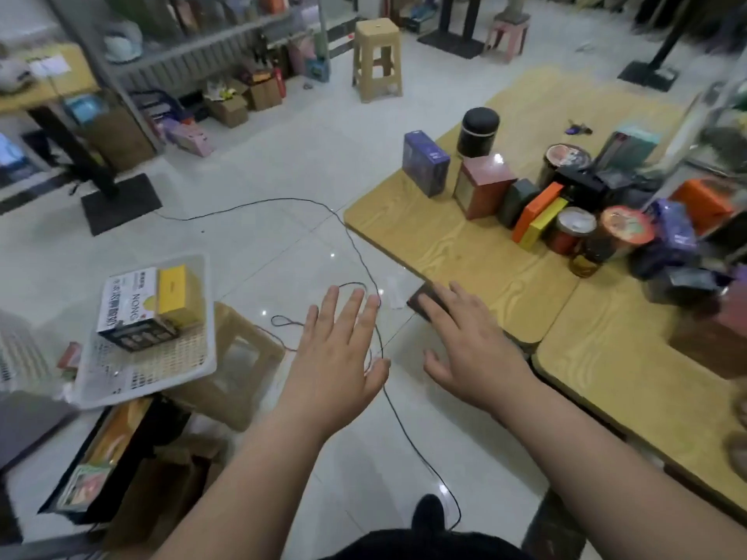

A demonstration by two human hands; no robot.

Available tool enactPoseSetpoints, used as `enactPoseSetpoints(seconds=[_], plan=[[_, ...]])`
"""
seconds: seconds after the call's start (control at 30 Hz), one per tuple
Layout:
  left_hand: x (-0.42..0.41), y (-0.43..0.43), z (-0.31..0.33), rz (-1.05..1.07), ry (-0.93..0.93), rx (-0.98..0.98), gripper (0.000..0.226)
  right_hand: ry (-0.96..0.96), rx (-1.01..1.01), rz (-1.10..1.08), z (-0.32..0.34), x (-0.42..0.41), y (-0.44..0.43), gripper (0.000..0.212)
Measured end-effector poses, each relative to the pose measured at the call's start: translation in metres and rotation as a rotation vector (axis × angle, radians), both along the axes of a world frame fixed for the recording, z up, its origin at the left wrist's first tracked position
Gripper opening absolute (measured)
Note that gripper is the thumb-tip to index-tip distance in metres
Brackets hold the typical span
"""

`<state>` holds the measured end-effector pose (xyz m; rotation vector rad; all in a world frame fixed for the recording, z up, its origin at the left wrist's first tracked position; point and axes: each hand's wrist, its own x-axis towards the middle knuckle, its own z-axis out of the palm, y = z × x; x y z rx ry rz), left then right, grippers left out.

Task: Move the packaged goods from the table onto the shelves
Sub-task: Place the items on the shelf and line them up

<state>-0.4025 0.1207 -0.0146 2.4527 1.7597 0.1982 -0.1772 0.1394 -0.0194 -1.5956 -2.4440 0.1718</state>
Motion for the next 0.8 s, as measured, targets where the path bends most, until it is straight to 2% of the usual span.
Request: enactPoseSetpoints(seconds=[0.13,0.33,0.57,0.8], plan=[[0.086,0.034,0.003,-0.137,0.002,-0.016,0.077,0.019,-0.028,-0.144,0.001,0.082,0.004,0.071],[0.168,0.067,-0.007,-0.302,0.013,-0.046,0.076,0.057,-0.064,-0.308,-0.012,0.151,0.009,0.068],[0.214,0.133,-0.030,-0.415,0.038,-0.093,0.076,0.111,-0.135,-0.467,-0.037,0.188,0.040,0.064],[0.239,0.247,-0.062,-0.423,-0.043,-0.252,0.081,0.184,-0.275,-0.652,-0.063,0.202,0.134,0.064]])
